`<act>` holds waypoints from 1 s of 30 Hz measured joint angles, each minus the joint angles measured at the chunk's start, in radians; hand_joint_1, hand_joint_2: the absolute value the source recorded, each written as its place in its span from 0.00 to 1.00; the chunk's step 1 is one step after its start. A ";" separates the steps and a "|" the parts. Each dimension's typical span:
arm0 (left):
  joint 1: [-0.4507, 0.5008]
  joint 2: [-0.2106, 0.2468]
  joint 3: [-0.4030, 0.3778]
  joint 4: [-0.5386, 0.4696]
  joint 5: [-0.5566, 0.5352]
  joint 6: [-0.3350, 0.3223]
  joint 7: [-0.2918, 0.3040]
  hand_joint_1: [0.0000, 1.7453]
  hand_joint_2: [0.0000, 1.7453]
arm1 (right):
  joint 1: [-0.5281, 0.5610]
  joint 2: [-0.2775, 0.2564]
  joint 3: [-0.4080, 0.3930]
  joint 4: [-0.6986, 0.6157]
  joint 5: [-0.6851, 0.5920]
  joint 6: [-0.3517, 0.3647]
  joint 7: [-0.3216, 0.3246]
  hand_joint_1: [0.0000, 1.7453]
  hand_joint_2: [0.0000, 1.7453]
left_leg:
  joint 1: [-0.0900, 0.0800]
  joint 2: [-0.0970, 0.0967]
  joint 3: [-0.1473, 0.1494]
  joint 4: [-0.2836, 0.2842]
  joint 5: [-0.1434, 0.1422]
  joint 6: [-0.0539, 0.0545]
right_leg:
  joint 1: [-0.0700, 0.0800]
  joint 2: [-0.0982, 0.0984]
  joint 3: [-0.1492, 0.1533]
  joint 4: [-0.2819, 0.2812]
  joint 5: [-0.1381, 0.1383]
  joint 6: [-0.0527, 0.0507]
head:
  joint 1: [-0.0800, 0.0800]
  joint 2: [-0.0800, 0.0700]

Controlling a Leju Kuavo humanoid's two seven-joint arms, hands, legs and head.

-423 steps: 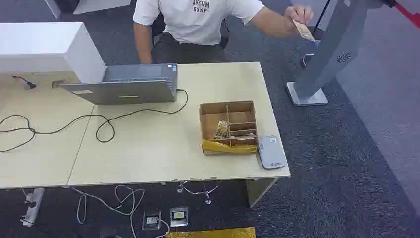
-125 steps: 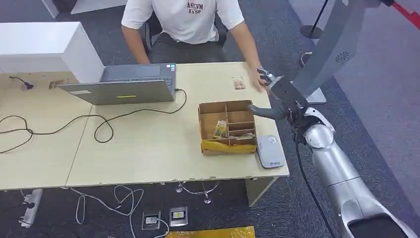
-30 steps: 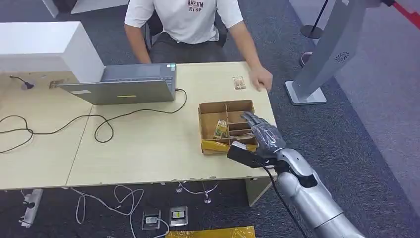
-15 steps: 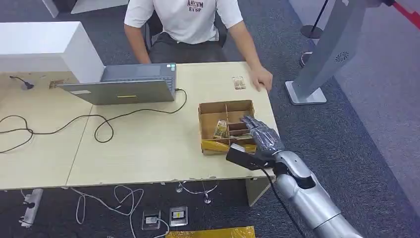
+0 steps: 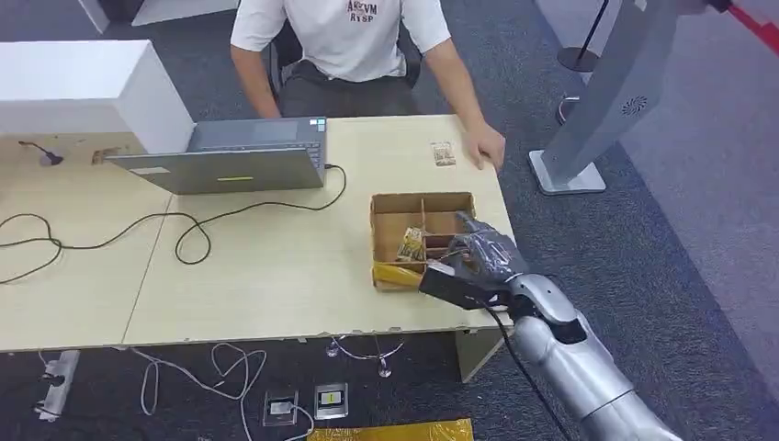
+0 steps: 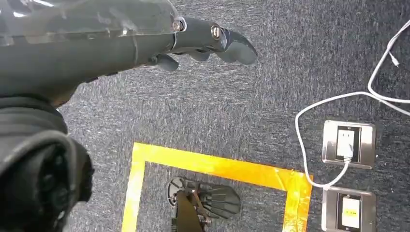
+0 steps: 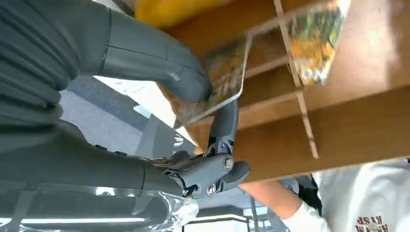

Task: Pass the card to the sensor for recognition and then transmit it.

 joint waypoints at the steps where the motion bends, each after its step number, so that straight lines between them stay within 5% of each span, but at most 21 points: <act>1: 0.000 0.000 0.000 0.000 0.000 -0.001 0.000 0.00 0.00 | -0.001 0.000 0.000 0.000 -0.001 0.001 0.000 1.00 1.00 | 0.000 0.000 0.000 0.000 0.000 0.000 | 0.000 0.000 0.000 0.000 0.000 0.000 | 0.000 0.000; 19: 0.000 0.001 0.000 0.000 0.002 0.005 0.006 0.00 0.00 | -0.022 0.001 -0.013 0.000 0.011 0.010 -0.012 1.00 1.00 | 0.000 0.000 0.000 0.000 0.000 0.000 | 0.000 0.000 0.000 0.000 0.000 0.000 | 0.000 0.000; 24: 0.000 0.015 -0.003 0.000 -0.016 -0.020 0.007 0.00 0.00 | -0.073 0.001 -0.047 0.000 0.024 -0.008 -0.033 1.00 1.00 | 0.000 0.000 0.000 0.000 0.000 0.000 | 0.000 0.001 0.000 0.000 0.000 0.000 | 0.000 0.000; 30: 0.001 0.008 -0.003 0.000 -0.003 0.025 -0.019 0.00 0.00 | -0.162 -0.016 -0.119 0.000 0.032 -0.031 -0.066 1.00 1.00 | 0.000 0.000 0.000 0.000 0.000 0.000 | 0.000 0.001 0.000 0.000 0.000 0.000 | 0.000 0.000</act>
